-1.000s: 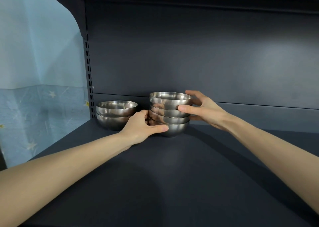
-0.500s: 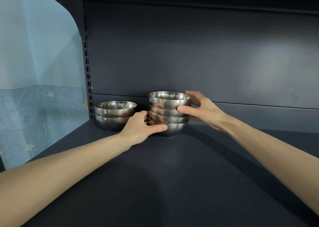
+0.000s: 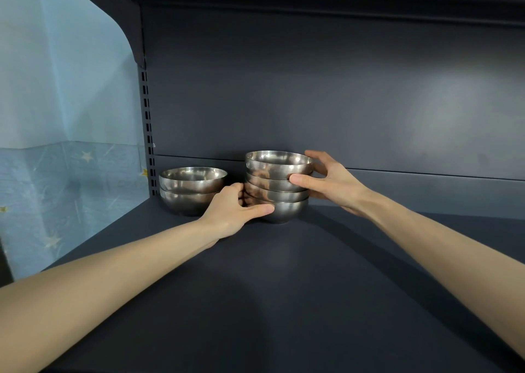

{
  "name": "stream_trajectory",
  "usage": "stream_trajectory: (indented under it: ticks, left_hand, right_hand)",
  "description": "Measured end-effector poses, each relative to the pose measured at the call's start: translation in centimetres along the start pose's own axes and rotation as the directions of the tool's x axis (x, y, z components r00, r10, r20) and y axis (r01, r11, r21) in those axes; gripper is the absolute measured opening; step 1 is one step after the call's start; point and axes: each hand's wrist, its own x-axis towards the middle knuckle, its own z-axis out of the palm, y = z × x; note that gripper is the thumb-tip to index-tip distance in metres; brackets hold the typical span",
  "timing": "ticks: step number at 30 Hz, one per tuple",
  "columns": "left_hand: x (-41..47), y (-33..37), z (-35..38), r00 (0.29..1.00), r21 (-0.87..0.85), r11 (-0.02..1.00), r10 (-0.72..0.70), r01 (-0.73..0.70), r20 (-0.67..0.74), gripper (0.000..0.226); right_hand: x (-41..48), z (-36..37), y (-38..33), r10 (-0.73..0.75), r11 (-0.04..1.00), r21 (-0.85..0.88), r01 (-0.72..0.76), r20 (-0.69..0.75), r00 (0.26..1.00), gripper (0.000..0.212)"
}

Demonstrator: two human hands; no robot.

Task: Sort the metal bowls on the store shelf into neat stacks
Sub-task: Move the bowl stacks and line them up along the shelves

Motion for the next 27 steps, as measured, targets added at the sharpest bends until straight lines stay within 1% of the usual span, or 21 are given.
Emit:
stream_trajectory:
  ticks: [10,13,17,18,20,21,22,24,27]
  left_hand:
    - [-0.4,0.5,-0.1,1.000,0.029,0.999,-0.028,0.028,0.006,0.030]
    - [-0.7,0.9,-0.2,0.999,0.107,0.994,-0.028,0.031,-0.032,0.037]
    - [-1.4,2.4,-0.6,0.996,0.232,0.971,-0.042,0.058,-0.077,0.033]
    - [-1.6,2.8,-0.7,0.996,0.248,0.967,-0.042,0.062,-0.083,0.035]
    - [-2.1,3.6,-1.1,0.995,0.314,0.948,-0.020,0.048,-0.094,0.064]
    - [-2.4,4.1,-1.3,0.995,0.349,0.937,0.010,0.026,-0.099,0.071]
    - [-2.8,4.7,-1.5,0.994,0.378,0.926,0.052,-0.010,-0.101,0.069]
    - [-3.3,5.9,-1.9,0.986,0.393,0.916,0.129,-0.080,-0.101,0.059]
    - [-3.8,8.1,-1.9,0.982,0.351,0.926,0.173,-0.136,-0.076,0.050]
  right_hand:
    - [-0.1,-0.1,-0.4,0.004,1.000,0.000,-0.004,0.003,1.000,0.097]
    - [-0.3,-0.1,-0.8,0.002,0.999,-0.045,-0.002,-0.003,1.000,0.094]
    - [-1.0,-0.4,-1.6,-0.020,0.988,-0.151,0.014,-0.038,0.999,0.089]
    - [-1.2,-0.6,-1.8,-0.029,0.984,-0.175,0.019,-0.055,0.998,0.086]
    - [-1.7,-0.9,-2.5,-0.050,0.969,-0.245,0.025,-0.094,0.994,0.077]
    - [-2.1,-1.1,-2.8,-0.067,0.957,-0.290,0.031,-0.115,0.991,0.072]
    - [-2.5,-1.3,-3.2,-0.089,0.944,-0.329,0.039,-0.137,0.987,0.065]
    - [-3.5,-1.9,-3.9,-0.122,0.927,-0.373,0.046,-0.184,0.975,0.051]
    - [-5.3,-3.1,-5.0,-0.132,0.913,-0.408,0.030,-0.224,0.966,0.037]
